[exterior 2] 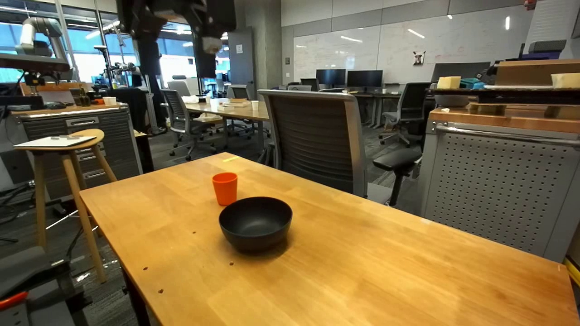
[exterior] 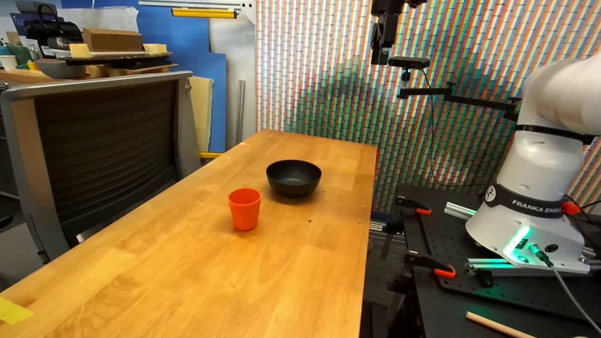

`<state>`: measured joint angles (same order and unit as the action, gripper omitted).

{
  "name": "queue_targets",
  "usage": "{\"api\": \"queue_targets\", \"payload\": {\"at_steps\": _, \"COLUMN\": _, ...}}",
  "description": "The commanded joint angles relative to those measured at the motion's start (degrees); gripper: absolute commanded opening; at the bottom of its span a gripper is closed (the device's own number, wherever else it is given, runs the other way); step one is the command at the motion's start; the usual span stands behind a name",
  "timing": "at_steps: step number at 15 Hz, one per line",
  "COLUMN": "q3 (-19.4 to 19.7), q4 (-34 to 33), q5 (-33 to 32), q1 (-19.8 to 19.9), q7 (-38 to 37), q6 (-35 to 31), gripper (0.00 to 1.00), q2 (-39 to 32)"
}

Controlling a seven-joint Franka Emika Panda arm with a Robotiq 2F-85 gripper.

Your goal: Pick up the orange cup and put it in the bowl

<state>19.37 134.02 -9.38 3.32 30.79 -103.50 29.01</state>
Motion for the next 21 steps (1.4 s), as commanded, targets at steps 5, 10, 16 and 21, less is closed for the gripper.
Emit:
{"api": "queue_targets", "payload": {"at_steps": 5, "q3": -11.8, "q4": -9.77, "q5": 2.42, "q1": -3.79, "q7": -10.52, "q6": -11.66, "gripper": 1.0, "q2": -24.2}}
{"api": "queue_targets", "payload": {"at_steps": 10, "q3": -18.41, "q4": -22.66, "q5": 2.28, "q1": -5.35, "q7": -14.14, "q6": -11.97, "gripper": 1.0, "q2": -40.82}}
{"api": "queue_targets", "payload": {"at_steps": 16, "q3": -22.28, "q4": -36.47, "q5": 0.07, "q1": -7.3, "q7": -15.26, "q6": -9.95, "gripper": 1.0, "q2": -57.01}}
{"api": "queue_targets", "payload": {"at_steps": 21, "q3": -22.48, "q4": -45.96, "q5": -0.64, "q1": -8.21, "q7": -14.48, "q6": -7.5, "gripper": 1.0, "q2": -67.3}}
